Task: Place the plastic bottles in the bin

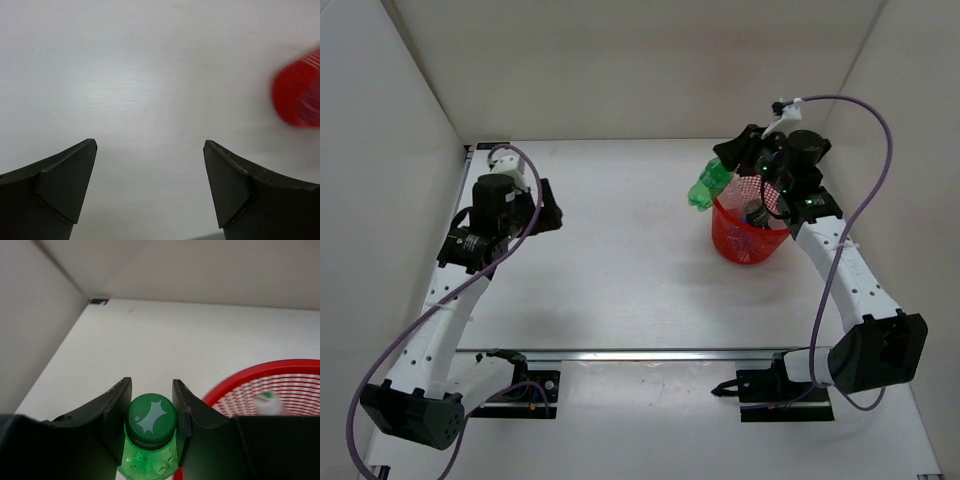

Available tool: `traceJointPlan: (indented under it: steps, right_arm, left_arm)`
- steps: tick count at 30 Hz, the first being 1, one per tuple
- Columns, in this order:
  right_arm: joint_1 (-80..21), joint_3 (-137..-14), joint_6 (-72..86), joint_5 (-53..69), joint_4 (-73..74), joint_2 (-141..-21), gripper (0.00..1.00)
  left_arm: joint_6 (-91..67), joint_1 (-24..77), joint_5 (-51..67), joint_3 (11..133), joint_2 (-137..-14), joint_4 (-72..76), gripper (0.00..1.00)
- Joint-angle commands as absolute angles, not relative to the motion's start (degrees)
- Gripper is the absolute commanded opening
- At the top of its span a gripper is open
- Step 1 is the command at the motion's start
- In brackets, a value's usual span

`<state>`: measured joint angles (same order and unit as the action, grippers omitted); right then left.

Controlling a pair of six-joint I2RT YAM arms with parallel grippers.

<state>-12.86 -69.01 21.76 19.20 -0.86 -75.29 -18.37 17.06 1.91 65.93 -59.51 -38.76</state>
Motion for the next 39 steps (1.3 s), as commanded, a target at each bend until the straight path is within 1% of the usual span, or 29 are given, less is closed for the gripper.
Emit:
traceJointPlan:
  steps: [1, 3, 5, 7, 9, 11, 14, 15, 17, 21, 23, 29, 30, 31, 32, 33, 35, 36, 39]
  right_arm:
    - [-8.0, -73.4, 14.3, 12.9, 3.3, -72.3, 0.00]
    - [-3.3, -71.5, 14.5, 13.3, 3.3, -71.4, 0.00]
    - [-0.8, -71.2, 13.8, 12.8, 4.4, -71.0, 0.00]
    - [-0.3, -70.8, 11.6, 9.9, 5.3, -70.7, 0.00]
    - [2.0, -69.9, 12.2, 11.2, 4.4, -70.1, 0.00]
    - [5.8, -71.4, 15.4, 19.6, 2.9, -69.9, 0.00]
    - [8.4, -73.5, 19.6, 29.1, -1.3, -70.1, 0.01]
    - [8.7, -74.4, 20.4, 30.0, -2.4, -69.9, 0.00]
    - [9.1, -77.9, 19.1, 28.1, -0.9, -70.0, 0.00]
    - [11.1, -82.4, 12.0, 18.6, 4.3, -71.2, 0.00]
    - [12.6, -83.8, 11.0, 17.5, 5.5, -71.7, 0.00]
    - [13.4, -82.4, 6.2, 6.9, 8.3, -74.4, 0.00]
    - [13.4, -81.1, 6.2, 6.2, 8.6, -74.6, 0.03]
    - [13.5, -79.9, 5.8, 6.4, 9.0, -74.4, 0.20]
    - [13.5, -79.2, 5.6, 5.7, 9.0, -74.4, 0.49]
    - [13.2, -78.2, 5.0, 4.8, 9.2, -74.5, 0.58]
    - [12.7, -77.8, 4.5, 1.3, 10.2, -74.0, 0.90]
    - [12.7, -77.3, 4.4, 0.8, 10.4, -73.3, 0.99]
    - [12.9, -77.7, 3.9, 0.4, 10.6, -71.6, 0.99]
  left_arm:
    - [-22.0, 12.3, -19.5, 67.1, -60.7, -51.1, 0.99]
    - [-22.7, 10.3, -22.6, 66.2, -62.0, -53.2, 0.99]
    - [-23.7, 10.0, -22.2, 65.3, -61.7, -52.0, 0.99]
    - [-24.3, 8.8, -18.0, 64.1, -61.4, -49.3, 0.98]
    - [-24.4, 8.9, -15.5, 63.7, -60.7, -46.9, 0.99]
    - [-25.0, 8.9, -14.6, 63.8, -61.1, -46.1, 0.98]
    - [-24.9, 9.1, -13.9, 64.4, -62.0, -46.3, 0.99]
    - [-25.6, 9.0, -13.9, 64.4, -62.4, -46.0, 0.98]
    - [-25.8, 9.1, -13.5, 64.2, -62.6, -45.4, 0.99]
    - [-26.2, 9.1, -12.5, 63.5, -61.7, -44.6, 0.98]
    - [-25.8, 9.0, -12.7, 63.4, -61.9, -44.6, 0.99]
    - [-25.8, 9.3, -12.4, 63.4, -63.1, -45.3, 0.99]
    - [-25.9, 9.4, -12.4, 63.4, -62.8, -45.3, 0.98]
    - [-25.6, 9.3, -12.0, 63.4, -62.9, -45.7, 0.99]
    - [-25.6, 9.3, -11.7, 63.5, -63.2, -45.7, 0.99]
    - [-25.6, 9.4, -12.3, 63.5, -63.1, -45.8, 0.99]
    - [-25.3, 9.2, -12.2, 63.5, -63.0, -46.1, 0.99]
    - [-25.4, 9.1, -12.5, 63.5, -62.8, -46.3, 0.99]
    - [-24.9, 9.1, -12.1, 63.8, -63.1, -46.7, 0.98]
